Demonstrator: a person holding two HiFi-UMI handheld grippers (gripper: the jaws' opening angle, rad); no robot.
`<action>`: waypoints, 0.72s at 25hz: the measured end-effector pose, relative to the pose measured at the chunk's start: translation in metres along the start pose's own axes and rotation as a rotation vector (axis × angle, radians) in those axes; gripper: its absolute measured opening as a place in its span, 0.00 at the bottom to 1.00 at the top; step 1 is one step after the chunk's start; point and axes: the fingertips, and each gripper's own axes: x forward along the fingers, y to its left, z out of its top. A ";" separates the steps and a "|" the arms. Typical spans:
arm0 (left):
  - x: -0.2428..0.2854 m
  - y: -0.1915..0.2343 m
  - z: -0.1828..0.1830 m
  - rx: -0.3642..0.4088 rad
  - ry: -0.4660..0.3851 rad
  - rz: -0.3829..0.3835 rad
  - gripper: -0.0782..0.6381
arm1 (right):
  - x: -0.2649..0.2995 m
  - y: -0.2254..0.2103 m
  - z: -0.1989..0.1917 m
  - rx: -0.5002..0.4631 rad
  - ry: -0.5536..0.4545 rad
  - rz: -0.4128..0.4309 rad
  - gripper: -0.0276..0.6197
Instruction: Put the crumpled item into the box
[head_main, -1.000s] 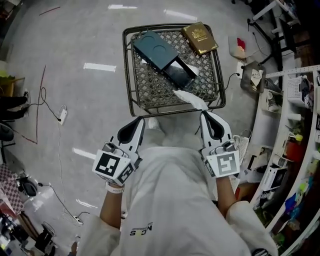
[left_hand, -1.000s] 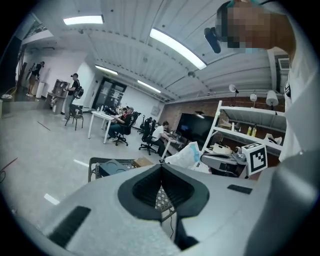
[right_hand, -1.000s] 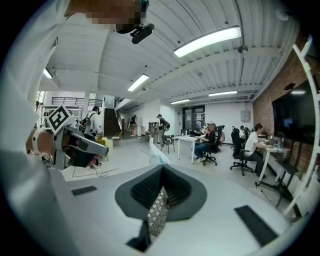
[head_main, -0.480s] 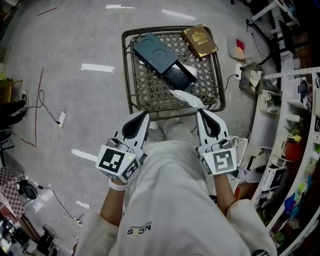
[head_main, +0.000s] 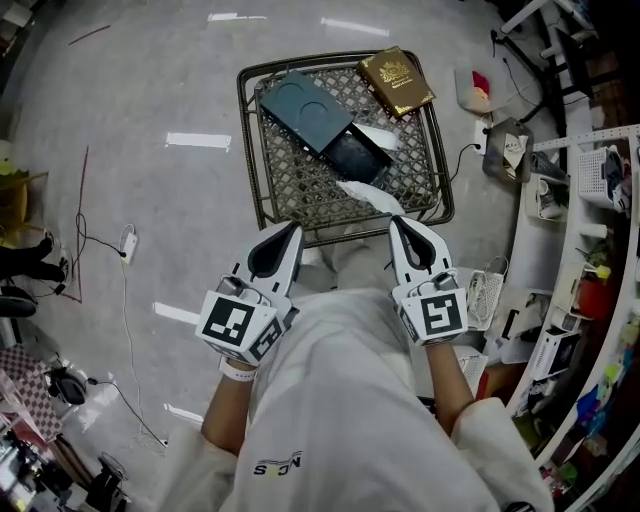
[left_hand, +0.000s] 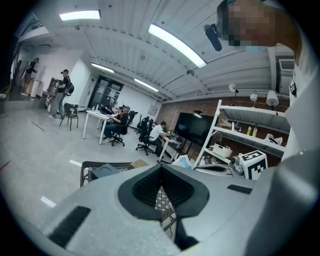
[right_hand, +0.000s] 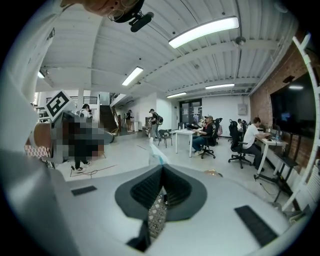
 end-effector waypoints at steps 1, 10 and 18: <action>0.003 0.002 -0.001 -0.001 0.000 0.001 0.14 | 0.003 -0.002 -0.002 0.004 0.003 -0.004 0.06; 0.038 0.015 -0.015 0.022 0.041 -0.021 0.14 | 0.048 -0.031 -0.033 0.069 0.057 -0.033 0.06; 0.054 0.024 -0.042 0.003 0.083 -0.026 0.14 | 0.083 -0.045 -0.067 0.095 0.102 -0.018 0.06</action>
